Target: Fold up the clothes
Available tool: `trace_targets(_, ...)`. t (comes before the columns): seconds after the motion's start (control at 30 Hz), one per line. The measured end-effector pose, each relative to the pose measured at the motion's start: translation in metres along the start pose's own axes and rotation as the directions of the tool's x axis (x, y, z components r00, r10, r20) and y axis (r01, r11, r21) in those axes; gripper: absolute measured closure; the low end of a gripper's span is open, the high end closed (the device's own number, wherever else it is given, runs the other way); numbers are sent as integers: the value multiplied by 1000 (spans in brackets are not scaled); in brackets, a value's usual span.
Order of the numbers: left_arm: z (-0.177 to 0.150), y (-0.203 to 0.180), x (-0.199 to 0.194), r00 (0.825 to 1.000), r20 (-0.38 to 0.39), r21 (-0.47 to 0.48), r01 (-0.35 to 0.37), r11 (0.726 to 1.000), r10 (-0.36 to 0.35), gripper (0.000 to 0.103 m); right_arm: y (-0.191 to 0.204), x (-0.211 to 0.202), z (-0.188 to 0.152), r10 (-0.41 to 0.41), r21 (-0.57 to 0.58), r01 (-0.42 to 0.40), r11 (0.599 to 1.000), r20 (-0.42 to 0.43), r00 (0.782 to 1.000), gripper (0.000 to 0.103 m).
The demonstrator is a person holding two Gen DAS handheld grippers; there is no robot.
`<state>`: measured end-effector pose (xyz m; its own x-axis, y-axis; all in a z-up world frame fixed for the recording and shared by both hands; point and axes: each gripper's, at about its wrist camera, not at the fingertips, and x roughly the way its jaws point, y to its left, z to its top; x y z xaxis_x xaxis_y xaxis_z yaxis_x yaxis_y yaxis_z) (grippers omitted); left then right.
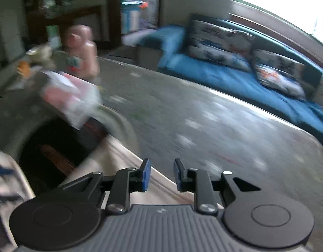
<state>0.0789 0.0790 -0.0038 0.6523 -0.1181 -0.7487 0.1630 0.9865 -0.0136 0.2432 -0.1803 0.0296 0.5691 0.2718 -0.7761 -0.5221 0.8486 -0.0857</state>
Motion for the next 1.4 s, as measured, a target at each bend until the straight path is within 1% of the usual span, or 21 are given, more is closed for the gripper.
trace_targets(0.1,10,-15,-1,998,29,3,48,999,-48,45,-29,-6,-30,-102,17,103,995,-70,992,80)
trace_targets(0.17,17,-29,0,995,41,7,93,996,-93,45,-44,-6,-45,-135,49,141,989,-101,986,79)
trace_targets(0.2,20,-36,1,993,44,12,113,994,-113,45,-53,-5,-54,-148,79,157,984,-113,983,75)
trace_targets(0.23,21,-45,4,991,40,28,124,992,-125,45,-59,-4,-60,-152,106,165,981,-120,981,74)
trace_targets(0.33,21,-67,14,988,13,59,153,987,-154,45,-72,1,-75,-135,180,156,971,-122,983,74)
trace_targets(0.4,19,-73,20,988,-5,66,156,985,-156,45,-74,4,-80,-118,208,137,968,-102,988,76)
trace_targets(0.43,18,-75,24,988,-17,68,154,986,-154,45,-74,6,-81,-112,210,130,969,-93,989,78)
trace_targets(0.47,16,-76,27,989,-27,71,148,986,-147,45,-73,7,-82,-115,206,130,970,-82,990,87)
trace_targets(0.5,15,-77,30,989,-36,72,143,987,-141,45,-72,7,-84,-119,198,132,971,-73,990,99)
trace_targets(0.6,14,-72,32,989,-38,58,144,988,-142,44,-69,9,-83,-166,167,176,970,-71,984,100)
trace_targets(0.7,13,-67,31,991,-36,50,132,990,-131,44,-69,12,-83,-240,145,250,957,-82,967,100)
trace_targets(0.83,9,-56,26,992,-27,37,121,992,-120,45,-71,10,-81,-266,139,276,951,-90,960,97)
trace_targets(0.9,7,-47,18,994,-12,27,112,993,-112,44,-69,4,-78,-276,142,285,948,-80,958,92)
trace_targets(0.93,6,-42,13,994,-4,21,107,994,-106,44,-67,-1,-77,-276,139,283,949,-63,959,87)
trace_targets(0.97,5,-37,8,995,5,13,97,995,-97,44,-63,-4,-76,-267,133,271,953,-50,962,81)
trace_targets(1.0,4,-30,2,996,14,3,83,997,-83,44,-59,-8,-74,-249,128,253,959,-42,968,78)
trace_targets(1.03,3,-24,-4,998,23,-7,64,998,-64,44,-55,-10,-72,-225,125,228,965,-37,974,77)
trace_targets(1.13,-6,-2,-20,999,42,-43,9,999,-7,43,-35,-12,-64,-119,116,122,986,-34,992,76)
trace_targets(1.2,-15,15,-32,999,47,-77,-22,997,25,43,-16,-10,-59,-40,98,43,994,-36,999,76)
trace_targets(1.3,-28,38,-48,996,47,-112,-75,991,81,43,13,-4,-53,57,74,-54,996,-43,997,76)
trace_targets(1.4,-38,59,-59,990,37,-152,-126,980,133,40,44,3,-51,95,25,-94,995,-60,994,76)
